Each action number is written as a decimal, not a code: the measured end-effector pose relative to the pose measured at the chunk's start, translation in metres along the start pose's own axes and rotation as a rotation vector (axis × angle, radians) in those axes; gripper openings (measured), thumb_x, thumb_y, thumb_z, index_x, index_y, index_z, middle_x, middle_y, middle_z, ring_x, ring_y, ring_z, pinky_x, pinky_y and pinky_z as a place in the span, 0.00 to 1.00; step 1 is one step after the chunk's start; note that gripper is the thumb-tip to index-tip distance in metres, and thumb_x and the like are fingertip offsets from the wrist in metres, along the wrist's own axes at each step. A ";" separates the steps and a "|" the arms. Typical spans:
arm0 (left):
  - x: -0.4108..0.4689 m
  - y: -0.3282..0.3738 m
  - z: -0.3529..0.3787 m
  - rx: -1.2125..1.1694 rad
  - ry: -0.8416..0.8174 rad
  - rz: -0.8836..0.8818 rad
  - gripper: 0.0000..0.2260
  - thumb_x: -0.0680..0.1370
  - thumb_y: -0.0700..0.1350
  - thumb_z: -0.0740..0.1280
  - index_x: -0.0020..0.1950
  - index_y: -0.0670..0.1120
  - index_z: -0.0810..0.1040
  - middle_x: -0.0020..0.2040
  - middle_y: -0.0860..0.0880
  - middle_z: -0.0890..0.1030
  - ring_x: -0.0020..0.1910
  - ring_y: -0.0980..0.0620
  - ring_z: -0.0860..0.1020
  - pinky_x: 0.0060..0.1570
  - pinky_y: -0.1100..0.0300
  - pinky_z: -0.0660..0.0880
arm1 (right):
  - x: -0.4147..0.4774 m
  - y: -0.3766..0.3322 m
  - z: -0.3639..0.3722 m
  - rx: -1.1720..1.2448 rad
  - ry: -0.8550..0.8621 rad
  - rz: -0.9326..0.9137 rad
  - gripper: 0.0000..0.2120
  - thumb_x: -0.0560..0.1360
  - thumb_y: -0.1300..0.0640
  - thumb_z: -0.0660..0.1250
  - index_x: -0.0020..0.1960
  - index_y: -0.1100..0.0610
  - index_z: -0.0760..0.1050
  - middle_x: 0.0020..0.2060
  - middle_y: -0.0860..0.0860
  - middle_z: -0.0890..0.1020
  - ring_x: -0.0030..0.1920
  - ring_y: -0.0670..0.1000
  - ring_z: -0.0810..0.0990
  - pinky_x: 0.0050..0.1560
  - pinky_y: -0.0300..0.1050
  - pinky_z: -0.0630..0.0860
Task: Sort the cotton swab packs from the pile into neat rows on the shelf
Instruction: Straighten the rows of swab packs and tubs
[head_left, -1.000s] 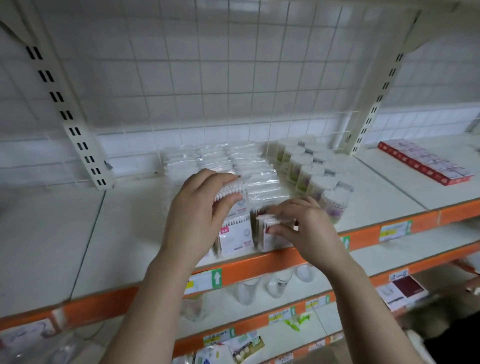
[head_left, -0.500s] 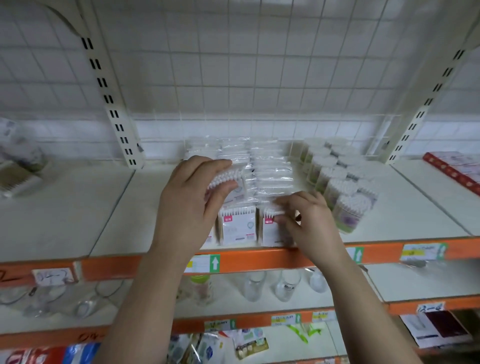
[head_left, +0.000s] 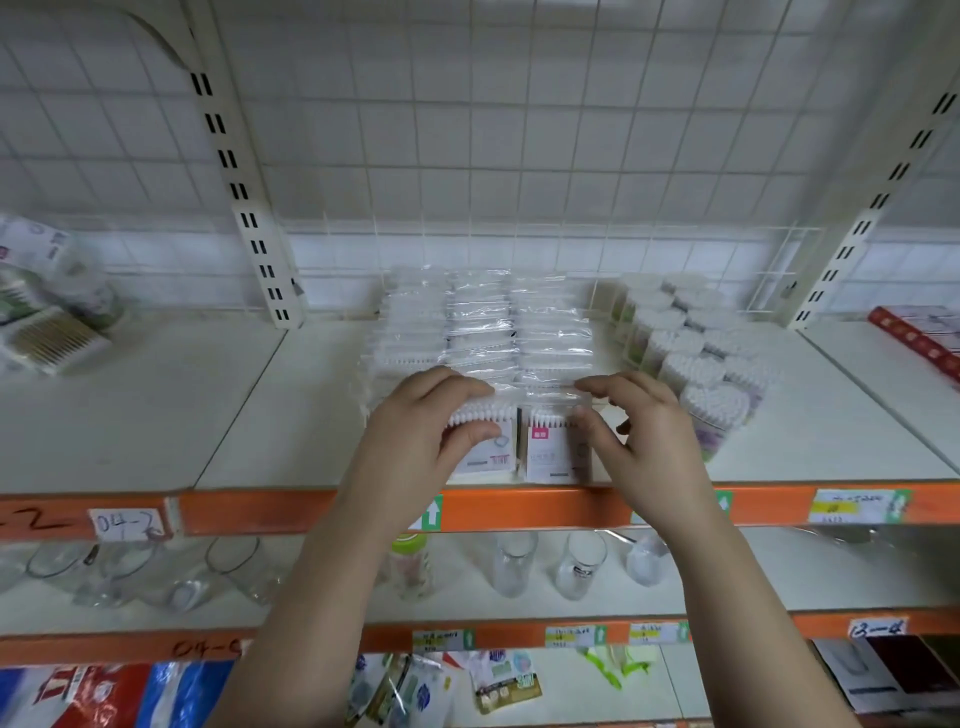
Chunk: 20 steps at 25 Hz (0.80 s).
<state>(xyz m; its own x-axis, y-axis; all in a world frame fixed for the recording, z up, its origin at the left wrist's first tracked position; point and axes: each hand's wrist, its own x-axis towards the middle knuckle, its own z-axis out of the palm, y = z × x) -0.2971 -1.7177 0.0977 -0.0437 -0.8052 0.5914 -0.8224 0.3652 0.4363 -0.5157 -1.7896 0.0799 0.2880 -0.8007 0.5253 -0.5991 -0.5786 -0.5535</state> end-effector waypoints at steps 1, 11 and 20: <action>-0.002 -0.002 0.006 -0.002 -0.012 0.005 0.17 0.75 0.56 0.64 0.55 0.45 0.80 0.50 0.53 0.77 0.50 0.57 0.75 0.52 0.71 0.67 | -0.001 0.001 -0.002 0.003 0.006 0.001 0.13 0.75 0.49 0.63 0.56 0.52 0.78 0.50 0.47 0.79 0.53 0.51 0.75 0.49 0.53 0.76; -0.008 -0.008 0.028 0.081 0.036 -0.017 0.14 0.72 0.47 0.73 0.55 0.43 0.81 0.48 0.50 0.73 0.50 0.53 0.71 0.52 0.68 0.65 | -0.006 0.005 -0.011 0.025 0.025 0.004 0.09 0.76 0.53 0.66 0.55 0.52 0.79 0.50 0.46 0.79 0.54 0.49 0.74 0.50 0.52 0.76; -0.005 -0.014 0.035 0.165 0.109 -0.023 0.12 0.68 0.43 0.76 0.49 0.43 0.82 0.45 0.49 0.78 0.50 0.52 0.68 0.51 0.66 0.65 | -0.006 0.004 -0.012 0.031 0.023 0.014 0.12 0.75 0.48 0.63 0.54 0.50 0.79 0.49 0.44 0.79 0.53 0.48 0.73 0.49 0.50 0.76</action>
<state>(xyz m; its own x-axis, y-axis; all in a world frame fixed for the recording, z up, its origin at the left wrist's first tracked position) -0.3052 -1.7352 0.0643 0.0303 -0.7538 0.6565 -0.9045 0.2589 0.3390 -0.5290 -1.7849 0.0823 0.2623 -0.8052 0.5319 -0.5795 -0.5722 -0.5804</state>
